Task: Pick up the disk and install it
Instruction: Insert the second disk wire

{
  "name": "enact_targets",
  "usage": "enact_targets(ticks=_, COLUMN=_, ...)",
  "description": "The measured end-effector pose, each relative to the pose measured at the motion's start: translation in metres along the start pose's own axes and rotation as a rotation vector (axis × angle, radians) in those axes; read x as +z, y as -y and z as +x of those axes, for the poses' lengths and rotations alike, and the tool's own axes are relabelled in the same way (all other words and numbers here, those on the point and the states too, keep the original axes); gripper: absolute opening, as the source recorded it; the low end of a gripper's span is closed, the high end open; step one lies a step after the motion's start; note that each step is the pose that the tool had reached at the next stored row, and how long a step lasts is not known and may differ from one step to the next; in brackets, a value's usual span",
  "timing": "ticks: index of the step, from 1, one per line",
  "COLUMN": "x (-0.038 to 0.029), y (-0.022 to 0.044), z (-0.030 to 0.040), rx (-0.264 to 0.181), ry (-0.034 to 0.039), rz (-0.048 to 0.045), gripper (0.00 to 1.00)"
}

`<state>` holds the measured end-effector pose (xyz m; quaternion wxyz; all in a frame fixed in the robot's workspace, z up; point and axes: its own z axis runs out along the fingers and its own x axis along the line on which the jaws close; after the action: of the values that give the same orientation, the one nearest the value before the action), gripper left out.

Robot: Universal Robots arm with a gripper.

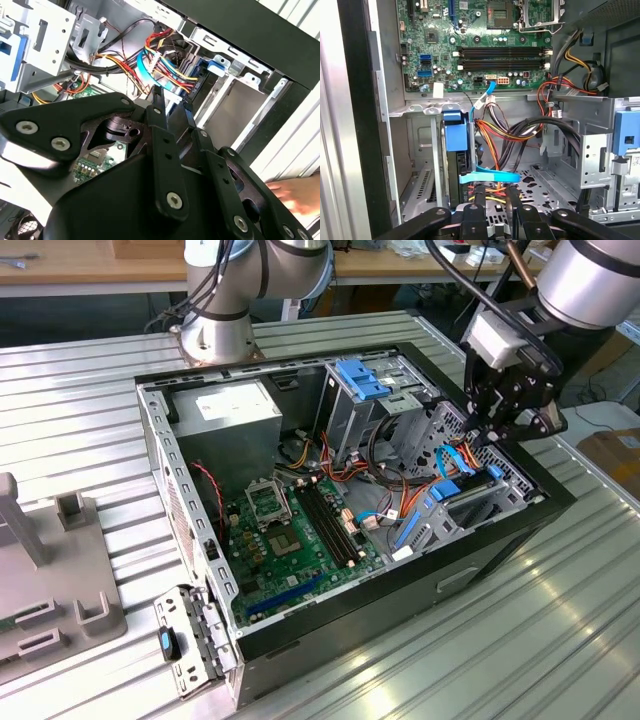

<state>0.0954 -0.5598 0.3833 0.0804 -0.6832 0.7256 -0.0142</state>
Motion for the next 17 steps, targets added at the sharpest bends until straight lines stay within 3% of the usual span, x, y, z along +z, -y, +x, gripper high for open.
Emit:
enact_targets(ticks=6, x=0.0002, y=-0.0001, z=-0.0020, rx=0.000, ry=-0.0007, rz=-0.0006, gripper=0.30)
enact_targets(ticks=8, x=0.0005, y=0.0007, z=-0.0021, rx=0.004, ry=-0.0038, rz=-0.0416, gripper=0.30)
enact_targets(ticks=9, x=0.0005, y=0.0007, z=-0.0022, rx=0.004, ry=-0.0041, rz=-0.0469, gripper=0.30)
enact_targets(ticks=17, x=0.0008, y=0.0018, z=-0.0034, rx=0.004, ry=-0.0048, rz=-0.0504, gripper=0.30)
